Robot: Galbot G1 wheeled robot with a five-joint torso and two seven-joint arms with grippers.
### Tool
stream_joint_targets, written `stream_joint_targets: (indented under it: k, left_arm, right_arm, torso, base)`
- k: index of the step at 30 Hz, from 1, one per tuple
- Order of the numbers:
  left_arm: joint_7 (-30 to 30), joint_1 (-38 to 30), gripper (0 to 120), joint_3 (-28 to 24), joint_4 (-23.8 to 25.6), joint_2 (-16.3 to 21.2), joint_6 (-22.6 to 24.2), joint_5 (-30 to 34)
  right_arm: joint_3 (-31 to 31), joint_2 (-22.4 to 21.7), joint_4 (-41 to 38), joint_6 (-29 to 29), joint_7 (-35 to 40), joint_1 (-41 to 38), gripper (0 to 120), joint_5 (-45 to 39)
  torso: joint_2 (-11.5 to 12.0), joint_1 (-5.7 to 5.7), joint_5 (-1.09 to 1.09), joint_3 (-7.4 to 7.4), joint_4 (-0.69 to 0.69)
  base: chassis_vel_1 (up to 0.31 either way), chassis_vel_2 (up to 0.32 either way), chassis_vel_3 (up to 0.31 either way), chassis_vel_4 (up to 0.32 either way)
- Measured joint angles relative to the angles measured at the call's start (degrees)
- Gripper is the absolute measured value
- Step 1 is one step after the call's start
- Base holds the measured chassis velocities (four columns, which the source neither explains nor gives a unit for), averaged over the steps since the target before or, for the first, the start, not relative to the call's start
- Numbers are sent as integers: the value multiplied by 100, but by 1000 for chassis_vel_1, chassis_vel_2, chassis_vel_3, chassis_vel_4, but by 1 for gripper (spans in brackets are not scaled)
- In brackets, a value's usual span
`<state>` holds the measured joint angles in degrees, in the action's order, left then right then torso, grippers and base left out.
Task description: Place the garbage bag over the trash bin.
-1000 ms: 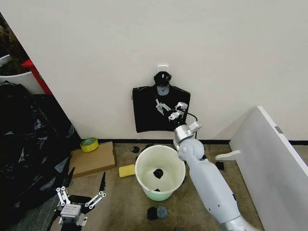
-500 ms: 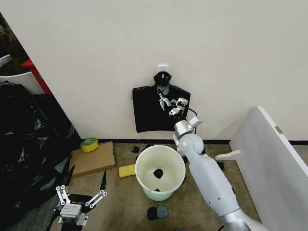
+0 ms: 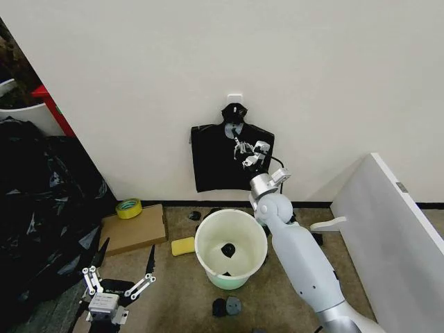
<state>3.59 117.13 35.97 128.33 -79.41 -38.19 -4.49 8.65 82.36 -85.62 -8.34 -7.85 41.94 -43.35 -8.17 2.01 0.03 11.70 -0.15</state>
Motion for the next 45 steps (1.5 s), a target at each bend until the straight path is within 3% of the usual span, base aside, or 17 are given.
stream_joint_targets:
  k: [9, 18, 30, 45]
  left_arm:
    - [0, -65, 100, -41, -4, 4, 13, -23]
    - [-2, -149, 100, -108, -86, 28, 12, -21]
    - [-11, -241, 100, -159, -136, 77, 2, -5]
    - [-22, -392, 100, -222, -223, 147, 1, 16]
  right_arm:
    - [-9, -295, -370, -120, -144, 521, 0, 411]
    - [34, -756, -1181, -313, -419, 1643, 0, 1157]
    - [108, -758, -1760, -717, -637, 2925, 0, 2182]
    - [306, -738, -2141, -1178, -798, 3928, 0, 2918]
  torso:
    - [0, 0, -1, 0, 0]
    - [0, 0, 0, -1, -1]
    - [-1, 0, 0, -1, 0]
    - [-1, -1, 0, 0, 0]
  base:
    - [0, 0, 0, 0]
    - [0, 0, 0, 0]
    - [0, 0, 0, 0]
    - [0, 0, 0, 0]
